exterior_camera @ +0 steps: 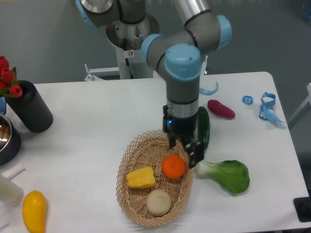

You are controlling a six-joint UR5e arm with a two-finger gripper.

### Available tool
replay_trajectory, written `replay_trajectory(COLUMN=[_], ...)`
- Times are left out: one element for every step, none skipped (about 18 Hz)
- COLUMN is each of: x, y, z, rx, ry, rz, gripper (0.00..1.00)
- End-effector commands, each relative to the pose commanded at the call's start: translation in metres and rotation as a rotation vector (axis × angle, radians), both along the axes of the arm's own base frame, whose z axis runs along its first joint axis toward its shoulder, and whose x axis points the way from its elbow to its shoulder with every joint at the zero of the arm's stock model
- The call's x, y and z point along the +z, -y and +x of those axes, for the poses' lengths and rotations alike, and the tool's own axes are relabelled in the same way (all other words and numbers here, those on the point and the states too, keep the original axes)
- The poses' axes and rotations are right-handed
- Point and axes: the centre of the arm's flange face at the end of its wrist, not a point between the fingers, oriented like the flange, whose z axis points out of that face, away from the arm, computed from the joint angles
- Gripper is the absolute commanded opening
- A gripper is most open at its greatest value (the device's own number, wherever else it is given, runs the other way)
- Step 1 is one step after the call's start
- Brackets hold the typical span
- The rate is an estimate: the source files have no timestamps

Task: Pick up the yellow pepper from the basket
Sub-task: 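Lower the open gripper onto the yellow pepper in the basket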

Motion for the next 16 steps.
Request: replay_trajectory(x=[-0.006, -0.013, -0.018, -0.02, -0.024, -0.028, -0.031, -0.033, -0.037, -0.038, -0.043, -0.045, -0.047, -0.05, -0.054, -0.055], y=[0.001, -0.002, -0.006, -0.009, -0.01, -0.011, -0.011, -0.011, -0.011, -0.011, -0.011, -0.013, -0.016, -0.016, -0.016, -0.016], z=[0.004, 0.009, 0.014, 0.015, 0.015, 0.017, 0.019, 0.019, 0.019, 0.019, 0.016, 0.013, 0.012, 0.012, 0.012, 0.012], rx=[-0.006, -0.015, -0.025, -0.021, -0.018, -0.02, -0.021, -0.017, -0.009, -0.006, -0.007, -0.009, -0.012, -0.012, -0.008, -0.008], ry=[0.026, 0.048, 0.062, 0.07, 0.078, 0.084, 0.089, 0.095, 0.101, 0.102, 0.099, 0.097, 0.097, 0.099, 0.105, 0.108], rz=[-0.004, -0.02, -0.033, -0.036, -0.037, -0.041, -0.045, -0.049, -0.054, -0.056, -0.062, -0.066, -0.067, -0.069, -0.073, -0.075], gripper=[1.0, 1.0, 1.0, 1.0, 1.0, 1.0, 1.0, 1.0, 1.0, 1.0, 1.0, 1.0, 1.0, 1.0, 1.0, 1.0])
